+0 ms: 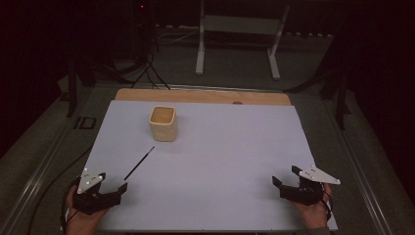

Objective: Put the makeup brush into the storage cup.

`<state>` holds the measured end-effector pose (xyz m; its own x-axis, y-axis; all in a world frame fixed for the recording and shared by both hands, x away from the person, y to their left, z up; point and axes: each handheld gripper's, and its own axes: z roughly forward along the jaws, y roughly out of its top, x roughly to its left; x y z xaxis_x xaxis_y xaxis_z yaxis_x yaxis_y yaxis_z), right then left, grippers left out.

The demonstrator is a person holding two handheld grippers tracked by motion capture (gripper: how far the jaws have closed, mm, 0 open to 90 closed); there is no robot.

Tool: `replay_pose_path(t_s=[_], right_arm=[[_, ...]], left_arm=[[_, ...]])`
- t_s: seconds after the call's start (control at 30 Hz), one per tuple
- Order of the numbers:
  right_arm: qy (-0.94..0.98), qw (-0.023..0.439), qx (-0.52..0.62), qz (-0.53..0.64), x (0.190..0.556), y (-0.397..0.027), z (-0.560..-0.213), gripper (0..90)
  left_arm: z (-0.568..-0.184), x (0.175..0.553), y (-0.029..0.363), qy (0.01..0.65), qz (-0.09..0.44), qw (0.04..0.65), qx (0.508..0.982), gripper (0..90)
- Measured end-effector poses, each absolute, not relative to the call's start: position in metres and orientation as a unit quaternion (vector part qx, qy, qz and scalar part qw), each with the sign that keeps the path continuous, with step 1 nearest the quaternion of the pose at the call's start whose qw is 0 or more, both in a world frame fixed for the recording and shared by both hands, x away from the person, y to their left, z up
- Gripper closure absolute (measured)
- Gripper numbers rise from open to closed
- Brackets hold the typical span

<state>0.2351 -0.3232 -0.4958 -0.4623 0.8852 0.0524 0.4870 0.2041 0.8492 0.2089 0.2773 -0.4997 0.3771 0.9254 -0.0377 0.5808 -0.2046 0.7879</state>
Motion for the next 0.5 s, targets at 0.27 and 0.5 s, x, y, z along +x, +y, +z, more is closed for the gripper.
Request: replay_pose_path(t_s=[0.27, 0.5], right_arm=[[0.739, 0.241, 0.447, 0.443, 0.2310, -0.3225, -0.4925, 13.3], [0.739, 0.251, 0.439, 0.445, 0.2312, -0.3214, -0.4926, 13.5]], left_arm=[[-0.4964, 0.2046, 0.2768, 0.501, 0.243, 0.389, 0.734, 15.1], [-0.4939, 0.2033, 0.2753, 0.495, 0.248, 0.397, 0.732, 15.2]])
